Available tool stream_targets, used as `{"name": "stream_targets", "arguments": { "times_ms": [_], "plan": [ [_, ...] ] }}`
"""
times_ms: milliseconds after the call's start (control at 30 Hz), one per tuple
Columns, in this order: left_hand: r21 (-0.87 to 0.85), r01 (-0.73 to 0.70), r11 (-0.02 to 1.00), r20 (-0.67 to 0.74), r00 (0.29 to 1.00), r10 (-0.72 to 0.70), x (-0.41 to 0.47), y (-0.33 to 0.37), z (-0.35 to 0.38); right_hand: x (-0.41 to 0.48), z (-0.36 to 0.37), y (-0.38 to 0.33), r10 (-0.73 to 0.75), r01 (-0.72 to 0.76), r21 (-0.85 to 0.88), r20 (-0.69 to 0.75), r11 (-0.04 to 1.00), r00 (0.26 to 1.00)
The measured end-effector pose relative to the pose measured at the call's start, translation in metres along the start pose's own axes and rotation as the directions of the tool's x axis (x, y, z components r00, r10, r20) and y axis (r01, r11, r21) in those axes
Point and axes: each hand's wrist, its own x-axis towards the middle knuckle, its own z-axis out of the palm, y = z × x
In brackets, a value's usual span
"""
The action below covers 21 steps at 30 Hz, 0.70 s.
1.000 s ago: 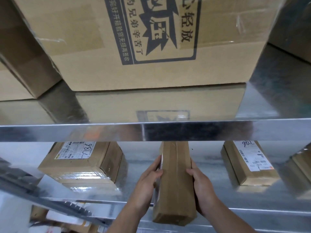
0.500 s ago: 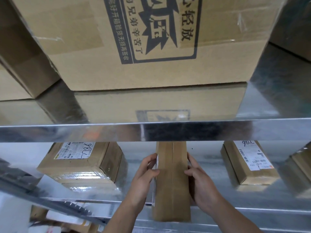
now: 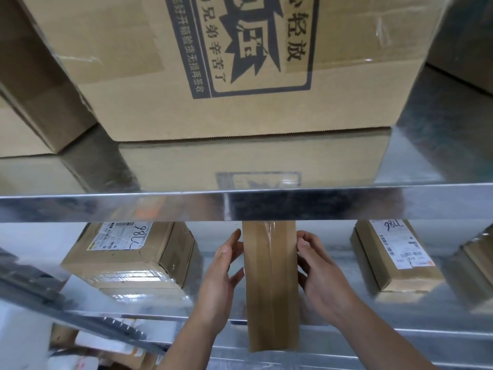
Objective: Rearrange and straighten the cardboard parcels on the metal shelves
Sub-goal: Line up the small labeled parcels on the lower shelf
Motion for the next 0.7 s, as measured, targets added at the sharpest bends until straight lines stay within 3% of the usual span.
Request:
{"name": "stream_targets", "arguments": {
  "times_ms": [433,700],
  "plan": [
    [0.024,-0.067,0.997,0.022,0.998,0.066,-0.007,0.010,0.010,-0.004,0.012,-0.006,-0.071,0.068,-0.060,-0.050,0.996,0.996],
    [-0.039,-0.102,0.994,0.071,0.992,0.105,-0.009,0.013,0.012,-0.005,0.014,-0.007,-0.123,0.124,0.039,-0.026,0.991,0.992]
  ]
}}
